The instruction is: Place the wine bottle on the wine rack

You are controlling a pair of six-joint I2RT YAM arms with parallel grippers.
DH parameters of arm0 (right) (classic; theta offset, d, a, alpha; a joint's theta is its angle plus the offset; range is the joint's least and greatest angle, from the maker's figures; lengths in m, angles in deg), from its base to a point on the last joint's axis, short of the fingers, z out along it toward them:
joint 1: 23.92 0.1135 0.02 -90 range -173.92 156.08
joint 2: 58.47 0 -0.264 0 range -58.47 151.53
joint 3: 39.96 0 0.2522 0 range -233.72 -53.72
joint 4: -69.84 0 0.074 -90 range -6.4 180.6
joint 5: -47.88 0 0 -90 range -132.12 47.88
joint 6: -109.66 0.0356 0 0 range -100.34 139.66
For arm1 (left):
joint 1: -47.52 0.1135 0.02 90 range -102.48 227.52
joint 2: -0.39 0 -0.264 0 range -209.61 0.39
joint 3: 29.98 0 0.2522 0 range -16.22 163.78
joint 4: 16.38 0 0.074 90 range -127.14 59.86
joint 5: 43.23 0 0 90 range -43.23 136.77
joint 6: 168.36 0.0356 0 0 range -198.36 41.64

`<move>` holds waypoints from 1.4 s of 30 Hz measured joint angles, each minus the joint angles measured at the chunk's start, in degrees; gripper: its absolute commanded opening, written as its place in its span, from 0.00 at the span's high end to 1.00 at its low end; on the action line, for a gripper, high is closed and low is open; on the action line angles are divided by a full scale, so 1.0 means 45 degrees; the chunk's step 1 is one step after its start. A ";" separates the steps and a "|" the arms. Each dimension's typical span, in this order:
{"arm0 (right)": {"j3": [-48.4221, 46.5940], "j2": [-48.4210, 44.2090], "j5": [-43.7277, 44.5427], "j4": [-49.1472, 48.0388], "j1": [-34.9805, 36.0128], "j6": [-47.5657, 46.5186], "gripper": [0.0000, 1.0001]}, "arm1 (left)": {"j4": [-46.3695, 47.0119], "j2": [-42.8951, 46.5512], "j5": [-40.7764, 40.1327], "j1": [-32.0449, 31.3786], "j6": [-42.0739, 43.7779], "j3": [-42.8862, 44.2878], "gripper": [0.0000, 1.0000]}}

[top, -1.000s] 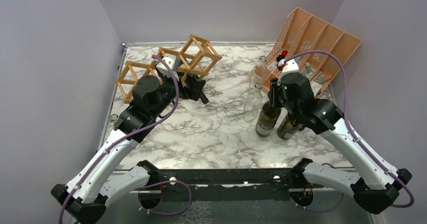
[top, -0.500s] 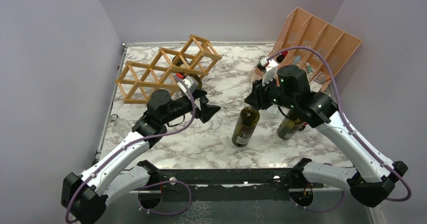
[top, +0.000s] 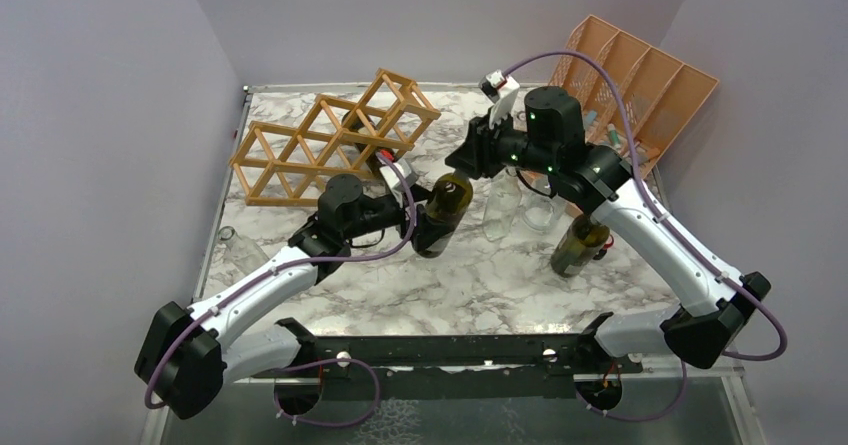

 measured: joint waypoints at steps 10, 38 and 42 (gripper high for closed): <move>-0.1355 0.0457 -0.0792 -0.0325 0.0000 -0.0461 0.99 | 0.1146 -0.0685 -0.0223 0.0000 0.1214 -0.0481 0.01; -0.1093 0.0029 -0.1457 -0.0894 -0.0058 -0.0500 0.73 | 0.3585 -0.1579 -0.0180 -0.0170 0.2331 -0.0709 1.00; -0.1093 -0.0155 -0.1457 -0.0622 -0.0058 -0.0554 0.41 | 0.3585 -0.1530 -0.0437 -0.0199 0.3011 -0.0685 1.00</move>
